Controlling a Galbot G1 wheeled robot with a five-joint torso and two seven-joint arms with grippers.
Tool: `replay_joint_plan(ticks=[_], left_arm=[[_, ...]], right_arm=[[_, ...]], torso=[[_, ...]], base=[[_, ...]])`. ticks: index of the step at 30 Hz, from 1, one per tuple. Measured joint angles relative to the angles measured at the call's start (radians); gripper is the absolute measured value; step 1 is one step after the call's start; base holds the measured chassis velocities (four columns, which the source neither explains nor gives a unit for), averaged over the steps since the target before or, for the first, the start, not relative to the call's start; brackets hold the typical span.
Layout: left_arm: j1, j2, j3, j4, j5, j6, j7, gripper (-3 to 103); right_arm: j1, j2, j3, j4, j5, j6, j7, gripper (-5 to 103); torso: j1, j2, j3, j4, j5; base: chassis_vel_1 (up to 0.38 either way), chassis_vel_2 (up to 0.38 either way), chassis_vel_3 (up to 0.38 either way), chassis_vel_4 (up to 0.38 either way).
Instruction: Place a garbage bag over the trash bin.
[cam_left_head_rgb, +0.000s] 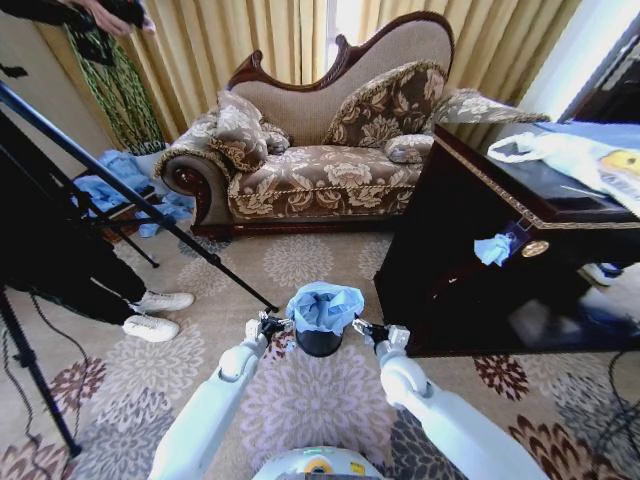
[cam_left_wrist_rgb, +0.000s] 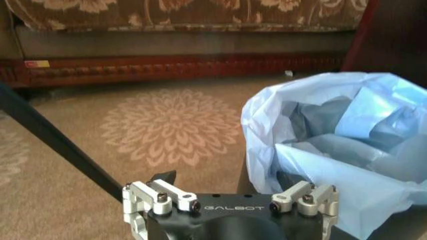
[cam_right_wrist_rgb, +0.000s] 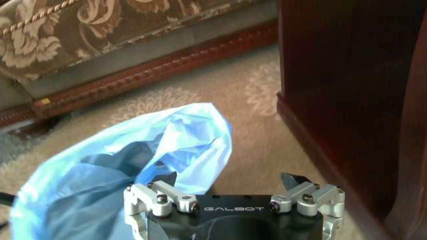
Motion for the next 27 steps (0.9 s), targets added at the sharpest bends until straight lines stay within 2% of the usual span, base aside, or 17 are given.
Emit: replay_joint_plan(ticks=[7, 11, 15, 22, 23, 27], left_arm=[[0.008, 0.005, -0.003, 0.009, 0.022, -0.014, 0.002, 100], [0.019, 0.011, -0.007, 0.002, 0.043, -0.034, 0.004, 100], [0.05, 0.018, -0.012, 0.004, 0.078, -0.082, 0.03, 100], [0.055, 0.009, -0.011, 0.03, 0.083, -0.086, 0.032, 100], [0.048, 0.006, -0.01, 0.04, 0.084, -0.084, 0.032, 103], [0.029, -0.001, -0.006, 0.076, 0.089, -0.076, 0.032, 99]], right_arm=[[-0.015, 0.063, -0.003, 0.004, 0.007, 0.02, 0.015, 100], [-0.019, 0.063, -0.004, 0.014, 0.003, 0.02, 0.013, 100], [-0.031, 0.05, 0.005, 0.029, -0.002, 0.017, 0.007, 100], [-0.041, 0.037, 0.016, 0.036, -0.007, 0.016, -0.001, 100], [-0.042, 0.034, 0.017, 0.037, -0.007, 0.016, -0.003, 100], [-0.042, 0.03, 0.02, 0.037, -0.01, 0.016, -0.006, 100]], torso=[[0.0, 0.0, 0.0, -0.0003, -0.0001], [0.0, 0.0, 0.0, -0.0002, 0.0], [0.0, 0.0, 0.0, -0.0001, 0.0], [0.0, 0.0, 0.0, 0.0, 0.0], [0.0, 0.0, 0.0, 0.0, 0.0001], [0.0, 0.0, 0.0, -0.0001, 0.0001]], base=[[0.0, 0.0, 0.0, 0.0], [0.0, 0.0, 0.0, 0.0], [0.0, 0.0, 0.0, 0.0], [0.0, 0.0, 0.0, 0.0], [0.0, 0.0, 0.0, 0.0], [0.0, 0.0, 0.0, 0.0]])
